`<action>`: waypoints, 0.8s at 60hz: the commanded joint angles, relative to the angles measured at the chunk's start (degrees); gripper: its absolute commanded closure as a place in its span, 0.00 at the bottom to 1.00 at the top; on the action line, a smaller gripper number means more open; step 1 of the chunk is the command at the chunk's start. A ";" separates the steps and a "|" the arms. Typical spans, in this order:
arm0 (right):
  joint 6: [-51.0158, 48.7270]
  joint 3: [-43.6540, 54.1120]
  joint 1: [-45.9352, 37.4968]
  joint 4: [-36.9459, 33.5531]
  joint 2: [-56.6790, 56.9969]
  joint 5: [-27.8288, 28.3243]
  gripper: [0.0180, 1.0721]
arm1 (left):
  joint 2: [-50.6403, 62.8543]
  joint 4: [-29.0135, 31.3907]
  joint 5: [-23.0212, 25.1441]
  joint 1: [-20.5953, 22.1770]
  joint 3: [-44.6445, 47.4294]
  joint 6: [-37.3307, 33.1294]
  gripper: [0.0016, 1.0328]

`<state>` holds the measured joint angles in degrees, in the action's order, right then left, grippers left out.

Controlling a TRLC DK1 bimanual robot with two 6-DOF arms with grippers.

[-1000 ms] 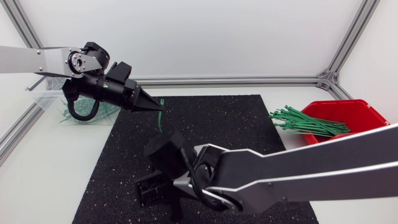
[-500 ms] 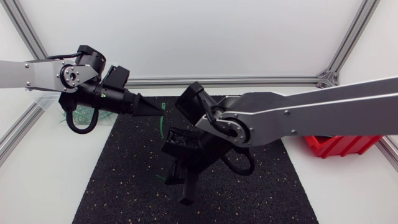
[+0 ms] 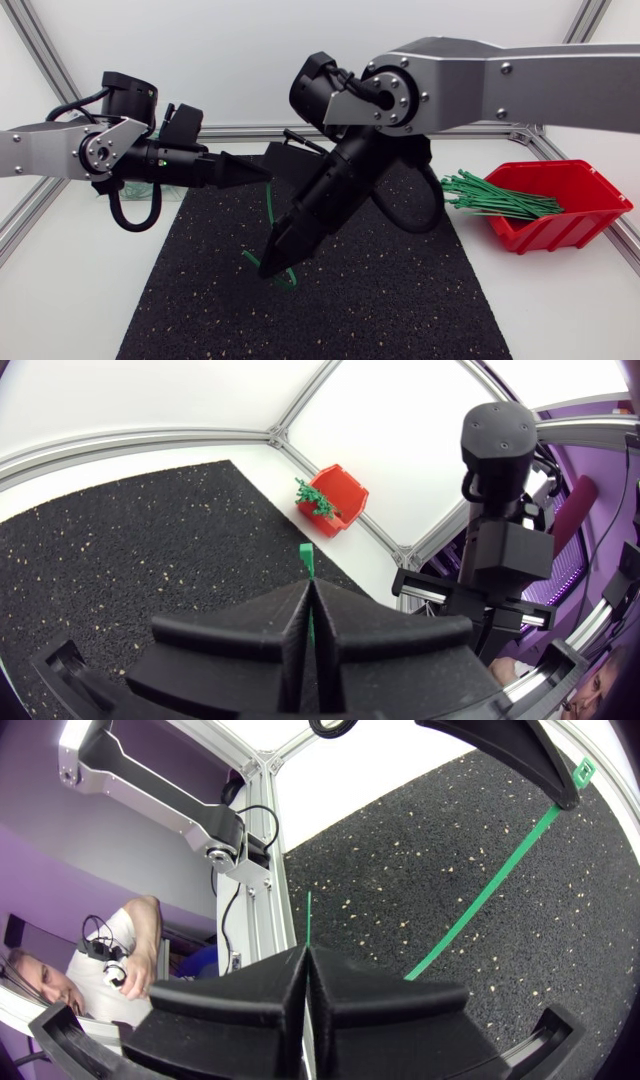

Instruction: Take a green cable tie from the red box, thread the tail through the head to close it, then place it in the transparent bin on the left.

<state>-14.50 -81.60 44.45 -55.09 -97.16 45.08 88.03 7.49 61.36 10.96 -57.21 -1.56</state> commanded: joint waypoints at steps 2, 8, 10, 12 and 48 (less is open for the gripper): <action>2.20 -2.86 -0.85 -3.88 -0.22 1.59 0.95 | -4.44 -8.54 0.86 1.26 4.83 9.21 0.97; 2.37 -4.97 -1.20 -6.96 -1.27 2.38 0.95 | -5.24 -15.22 0.69 2.75 7.29 15.10 0.97; 1.76 -5.58 -1.47 -8.89 -1.45 3.08 0.95 | -5.41 -15.31 0.60 3.36 7.64 15.27 0.97; 1.76 -5.67 -1.56 -9.16 -1.27 3.70 0.95 | -5.50 -15.31 0.25 3.80 7.90 15.45 0.97; 5.10 -8.22 -10.17 -18.56 1.54 14.86 0.95 | -16.66 -16.98 -1.51 10.31 14.32 23.89 0.97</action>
<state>-9.17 -87.64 34.72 -71.09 -95.26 59.13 73.10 -8.08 59.88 20.40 -44.58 20.01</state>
